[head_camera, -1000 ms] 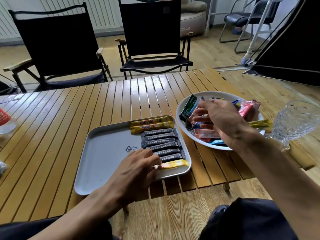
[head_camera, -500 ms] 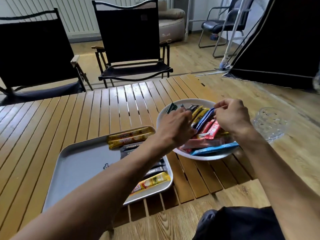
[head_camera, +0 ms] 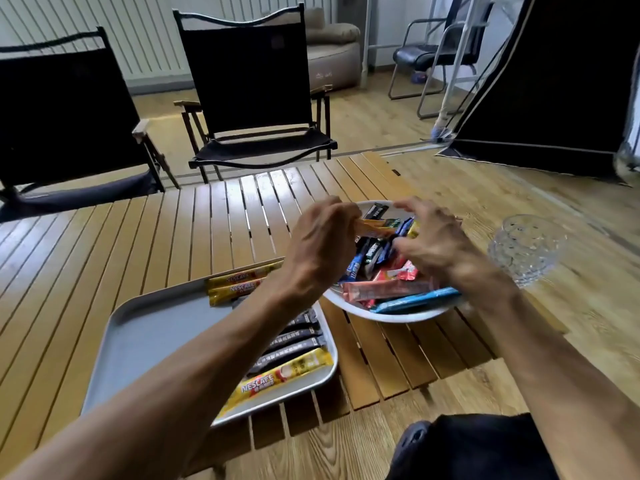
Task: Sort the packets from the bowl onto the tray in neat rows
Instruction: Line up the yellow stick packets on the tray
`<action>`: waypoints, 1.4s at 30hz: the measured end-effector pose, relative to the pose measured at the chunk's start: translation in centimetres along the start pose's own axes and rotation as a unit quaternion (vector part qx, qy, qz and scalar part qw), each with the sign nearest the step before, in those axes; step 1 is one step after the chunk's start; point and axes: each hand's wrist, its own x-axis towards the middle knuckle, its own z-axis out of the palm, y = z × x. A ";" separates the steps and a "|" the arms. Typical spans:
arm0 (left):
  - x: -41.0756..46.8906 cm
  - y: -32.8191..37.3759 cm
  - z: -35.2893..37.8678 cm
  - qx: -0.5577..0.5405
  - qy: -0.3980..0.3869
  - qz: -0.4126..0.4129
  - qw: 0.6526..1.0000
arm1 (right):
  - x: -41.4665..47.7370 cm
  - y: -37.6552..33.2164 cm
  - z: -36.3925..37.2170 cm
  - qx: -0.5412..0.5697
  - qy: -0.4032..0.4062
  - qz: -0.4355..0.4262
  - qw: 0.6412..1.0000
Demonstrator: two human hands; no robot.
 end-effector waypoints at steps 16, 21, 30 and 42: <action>-0.3 6.2 2.6 -0.063 -0.123 0.073 0.988 | 0.8 -2.5 -13.6 0.148 0.204 -0.026 0.967; 1.1 8.3 8.2 0.067 -0.151 0.063 0.984 | 0.6 -1.1 -12.7 0.136 0.172 0.000 0.976; 1.9 5.2 1.8 -0.411 -0.026 -0.283 0.866 | 6.1 -1.9 -10.4 0.064 0.013 0.098 0.993; -7.5 -2.3 -8.5 -0.473 -0.045 -0.462 0.749 | 8.1 0.7 1.3 -0.127 -0.123 0.182 0.967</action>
